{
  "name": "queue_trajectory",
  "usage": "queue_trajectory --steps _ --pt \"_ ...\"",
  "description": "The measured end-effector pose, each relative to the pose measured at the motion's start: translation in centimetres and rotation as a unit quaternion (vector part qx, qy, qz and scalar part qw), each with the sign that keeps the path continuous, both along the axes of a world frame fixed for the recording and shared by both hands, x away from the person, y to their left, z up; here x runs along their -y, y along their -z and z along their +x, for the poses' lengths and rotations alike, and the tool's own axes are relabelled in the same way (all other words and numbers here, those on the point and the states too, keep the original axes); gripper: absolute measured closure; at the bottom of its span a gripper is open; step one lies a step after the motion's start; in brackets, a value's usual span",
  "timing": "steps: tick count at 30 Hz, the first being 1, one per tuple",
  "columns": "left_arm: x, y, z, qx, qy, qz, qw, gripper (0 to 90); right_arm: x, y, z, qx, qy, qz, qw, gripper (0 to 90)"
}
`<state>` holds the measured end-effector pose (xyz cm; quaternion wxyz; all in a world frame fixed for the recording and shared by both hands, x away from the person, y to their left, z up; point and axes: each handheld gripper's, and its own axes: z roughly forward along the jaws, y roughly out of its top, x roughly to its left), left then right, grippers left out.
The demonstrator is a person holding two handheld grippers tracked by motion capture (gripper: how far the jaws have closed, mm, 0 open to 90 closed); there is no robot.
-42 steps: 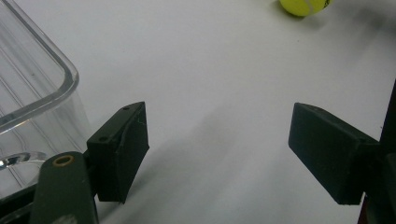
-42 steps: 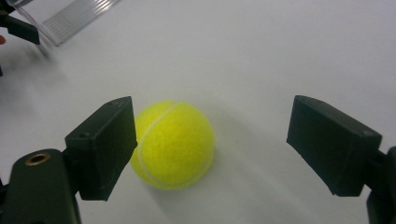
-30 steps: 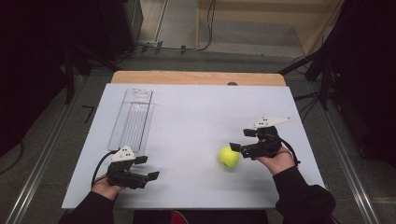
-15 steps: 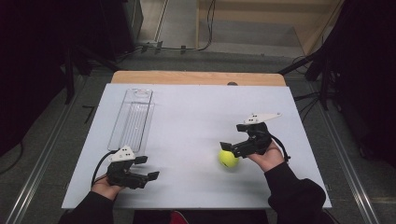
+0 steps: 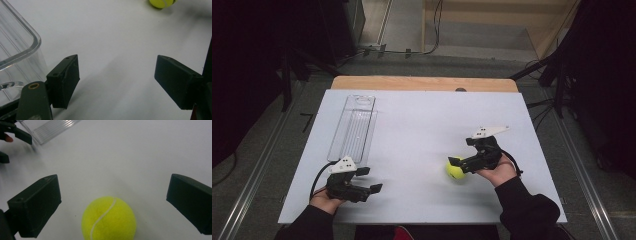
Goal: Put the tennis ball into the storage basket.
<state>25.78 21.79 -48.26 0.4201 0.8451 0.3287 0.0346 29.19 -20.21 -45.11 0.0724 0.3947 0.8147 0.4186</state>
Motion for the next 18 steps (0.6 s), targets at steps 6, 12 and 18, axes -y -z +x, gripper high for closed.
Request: queue_trajectory --steps 6,12,18 --pt "0.0 0.0 0.0 0.0 0.0 0.001 1.0 20.8 -0.3 0.8 -0.2 -0.01 -0.005 -0.004 0.9999 0.0" --pt "0.0 0.0 0.0 0.0 0.002 0.001 1.0 20.8 -0.4 1.5 -0.2 -0.017 -0.005 -0.01 0.9998 0.0" --pt "0.0 -0.1 0.0 0.001 0.002 0.001 1.0 20.8 -0.6 2.0 -0.3 -0.026 -0.006 -0.015 0.9995 0.0"
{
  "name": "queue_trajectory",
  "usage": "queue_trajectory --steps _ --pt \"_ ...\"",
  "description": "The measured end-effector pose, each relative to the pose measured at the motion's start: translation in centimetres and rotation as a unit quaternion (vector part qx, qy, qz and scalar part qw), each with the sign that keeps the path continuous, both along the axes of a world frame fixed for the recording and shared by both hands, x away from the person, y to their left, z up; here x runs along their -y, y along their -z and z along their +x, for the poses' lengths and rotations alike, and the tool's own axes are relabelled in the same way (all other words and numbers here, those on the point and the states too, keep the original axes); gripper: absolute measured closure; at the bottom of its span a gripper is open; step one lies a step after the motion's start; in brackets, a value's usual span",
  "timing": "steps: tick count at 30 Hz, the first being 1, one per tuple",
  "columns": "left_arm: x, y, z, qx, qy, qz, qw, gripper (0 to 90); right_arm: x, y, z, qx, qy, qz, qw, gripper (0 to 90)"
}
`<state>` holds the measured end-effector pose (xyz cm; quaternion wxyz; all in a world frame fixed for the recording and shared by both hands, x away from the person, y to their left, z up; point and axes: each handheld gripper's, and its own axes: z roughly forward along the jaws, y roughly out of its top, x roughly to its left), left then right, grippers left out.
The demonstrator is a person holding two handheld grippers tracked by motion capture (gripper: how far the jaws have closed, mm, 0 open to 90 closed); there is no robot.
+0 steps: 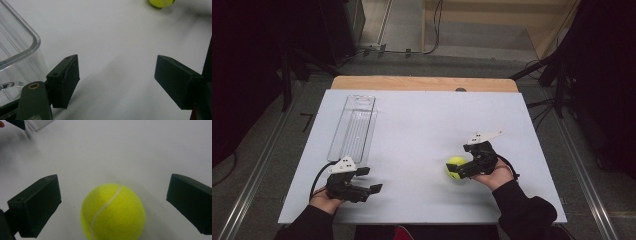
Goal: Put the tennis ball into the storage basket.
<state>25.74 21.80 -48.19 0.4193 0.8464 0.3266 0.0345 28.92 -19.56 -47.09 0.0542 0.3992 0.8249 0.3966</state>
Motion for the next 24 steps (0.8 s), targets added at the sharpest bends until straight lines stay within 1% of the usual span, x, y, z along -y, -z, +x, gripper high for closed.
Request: queue_trajectory --steps 7,10,14,19,23,24 --pt "0.0 0.0 0.0 0.0 0.001 0.0 1.0 20.8 -0.2 0.6 -0.1 -0.007 -0.004 -0.008 0.9999 0.0" --pt "0.0 -0.1 0.0 0.0 0.002 -0.001 1.0 20.8 -0.3 0.9 -0.1 -0.015 0.004 -0.008 0.9998 0.0" --pt "0.0 -0.1 -0.1 0.001 0.001 0.0 1.0 20.8 -0.3 1.3 -0.1 -0.023 0.005 -0.011 0.9997 0.0" --pt "0.0 -0.1 -0.1 0.001 0.002 0.0 1.0 20.8 -0.5 1.7 -0.2 -0.028 0.0 -0.019 0.9994 0.0" --pt "0.1 -0.1 -0.1 0.001 0.002 0.0 1.0 20.8 -0.7 2.0 -0.3 -0.041 0.002 -0.026 0.9988 0.0" --pt "0.1 -0.1 -0.1 0.001 0.002 0.0 1.0 20.8 -0.7 2.1 -0.3 -0.04 -0.001 -0.03 0.9987 0.0"
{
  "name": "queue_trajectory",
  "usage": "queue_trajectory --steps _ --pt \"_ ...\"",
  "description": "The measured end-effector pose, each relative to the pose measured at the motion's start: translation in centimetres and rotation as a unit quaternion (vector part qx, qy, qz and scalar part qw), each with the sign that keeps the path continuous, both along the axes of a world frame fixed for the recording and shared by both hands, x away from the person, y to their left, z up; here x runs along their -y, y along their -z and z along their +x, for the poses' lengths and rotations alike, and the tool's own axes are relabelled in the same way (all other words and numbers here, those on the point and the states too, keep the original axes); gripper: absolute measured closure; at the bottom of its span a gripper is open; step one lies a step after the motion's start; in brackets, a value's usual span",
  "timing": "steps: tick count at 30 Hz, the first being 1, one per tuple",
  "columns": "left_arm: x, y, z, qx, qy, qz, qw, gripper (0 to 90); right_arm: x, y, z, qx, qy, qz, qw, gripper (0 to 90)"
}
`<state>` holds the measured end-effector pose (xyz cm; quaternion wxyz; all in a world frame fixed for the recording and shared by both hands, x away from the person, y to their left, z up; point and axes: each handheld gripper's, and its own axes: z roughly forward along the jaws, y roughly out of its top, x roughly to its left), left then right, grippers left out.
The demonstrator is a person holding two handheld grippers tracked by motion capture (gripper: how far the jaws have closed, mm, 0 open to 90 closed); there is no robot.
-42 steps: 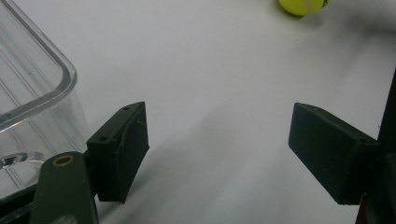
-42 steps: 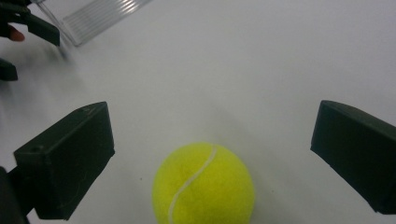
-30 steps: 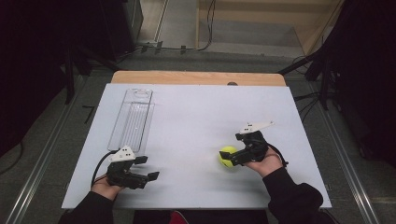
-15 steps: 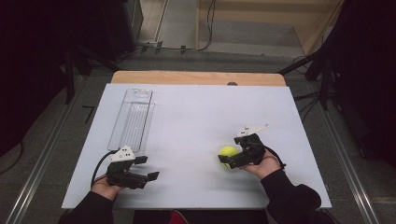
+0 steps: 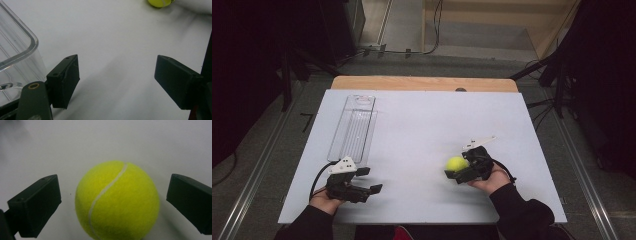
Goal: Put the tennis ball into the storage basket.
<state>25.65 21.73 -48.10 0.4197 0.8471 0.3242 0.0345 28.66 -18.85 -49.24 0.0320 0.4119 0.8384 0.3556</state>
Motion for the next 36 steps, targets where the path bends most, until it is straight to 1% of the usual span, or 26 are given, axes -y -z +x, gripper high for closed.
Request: queue_trajectory --steps 8,10,12,13,15,16,17,22,36 --pt "0.0 0.0 0.0 -0.001 0.002 0.001 1.0 20.8 -0.2 0.6 -0.1 -0.009 -0.003 -0.013 0.9999 0.0" --pt "0.0 0.0 0.0 -0.001 0.003 0.003 1.0 20.8 -0.1 0.7 0.0 -0.012 -0.005 -0.015 0.9998 4.4" --pt "0.0 0.0 0.0 -0.001 0.002 0.004 1.0 20.8 -0.1 0.8 0.0 -0.019 -0.009 -0.017 0.9996 6.6" --pt "0.0 0.0 0.0 -0.001 0.002 0.003 1.0 20.8 -0.1 0.9 0.0 -0.022 -0.014 -0.022 0.9994 13.2" --pt "0.0 0.0 0.0 -0.001 0.002 0.003 1.0 20.8 -0.1 1.1 -0.1 -0.03 -0.028 -0.031 0.9987 16.8" --pt "0.0 0.0 0.0 -0.001 0.002 0.003 1.0 20.8 -0.2 1.1 -0.2 -0.025 -0.03 -0.037 0.9986 20.6" --pt "0.0 0.0 0.0 -0.002 0.002 0.002 1.0 20.8 -0.2 1.1 -0.2 -0.017 -0.032 -0.044 0.9984 22.4" --pt "0.0 0.0 0.0 -0.002 0.002 0.002 1.0 20.8 -0.1 1.1 -0.2 -0.022 -0.03 -0.04 0.9985 23.0" --pt "0.0 0.1 0.1 -0.003 0.001 0.001 1.0 20.8 0.1 1.1 -0.1 -0.02 -0.034 -0.035 0.9986 23.3"
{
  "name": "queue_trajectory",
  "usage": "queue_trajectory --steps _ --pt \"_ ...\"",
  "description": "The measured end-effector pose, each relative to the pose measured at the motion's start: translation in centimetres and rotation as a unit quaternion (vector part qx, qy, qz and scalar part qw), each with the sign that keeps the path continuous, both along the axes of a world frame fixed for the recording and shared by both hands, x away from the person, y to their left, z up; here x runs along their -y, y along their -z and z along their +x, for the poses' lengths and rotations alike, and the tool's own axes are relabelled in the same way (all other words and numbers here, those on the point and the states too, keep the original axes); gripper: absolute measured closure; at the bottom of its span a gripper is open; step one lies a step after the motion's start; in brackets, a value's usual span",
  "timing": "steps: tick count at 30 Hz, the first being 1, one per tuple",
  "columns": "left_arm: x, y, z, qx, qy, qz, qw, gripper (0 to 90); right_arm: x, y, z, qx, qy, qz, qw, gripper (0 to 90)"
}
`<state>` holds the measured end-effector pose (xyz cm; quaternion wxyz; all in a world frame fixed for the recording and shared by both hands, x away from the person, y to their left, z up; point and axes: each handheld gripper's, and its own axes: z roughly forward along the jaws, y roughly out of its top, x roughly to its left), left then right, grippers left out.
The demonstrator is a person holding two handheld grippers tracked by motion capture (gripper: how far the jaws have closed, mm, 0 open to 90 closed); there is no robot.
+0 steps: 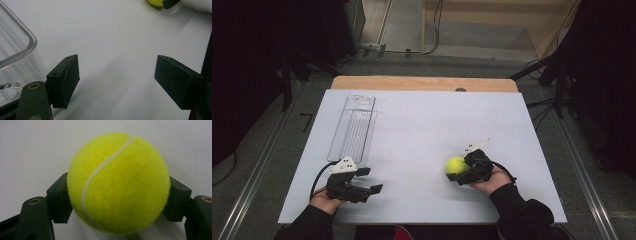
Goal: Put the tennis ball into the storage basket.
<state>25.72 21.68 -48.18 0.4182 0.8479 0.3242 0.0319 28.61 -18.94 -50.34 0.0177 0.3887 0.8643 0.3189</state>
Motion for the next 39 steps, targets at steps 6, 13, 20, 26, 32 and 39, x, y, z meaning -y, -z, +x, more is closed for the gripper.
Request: queue_trajectory --steps 6,13,20,26,32,39 --pt "0.0 0.0 0.0 0.0 0.0 -0.001 1.0 20.8 0.4 -0.5 0.0 0.021 0.008 0.015 0.9996 23.4" --pt "0.0 0.0 0.0 0.0 0.0 0.0 1.0 20.8 0.7 -1.1 -0.1 0.031 0.012 0.04 0.9987 23.4" --pt "0.0 0.0 0.0 0.001 -0.001 0.0 1.0 20.8 0.8 -1.4 -0.2 0.046 0.007 0.05 0.9976 23.4" --pt "0.0 -0.1 0.0 0.001 -0.001 0.001 1.0 20.8 0.7 -1.5 -0.2 0.043 0.008 0.052 0.9977 23.4" --pt "0.0 -0.1 0.0 0.002 -0.002 0.0 1.0 20.8 0.5 -1.7 -0.3 0.048 0.007 0.058 0.9972 23.4" --pt "0.0 -0.1 0.0 0.002 0.0 0.003 1.0 20.8 -0.1 -1.8 -0.3 0.042 0.011 0.064 0.997 23.4"
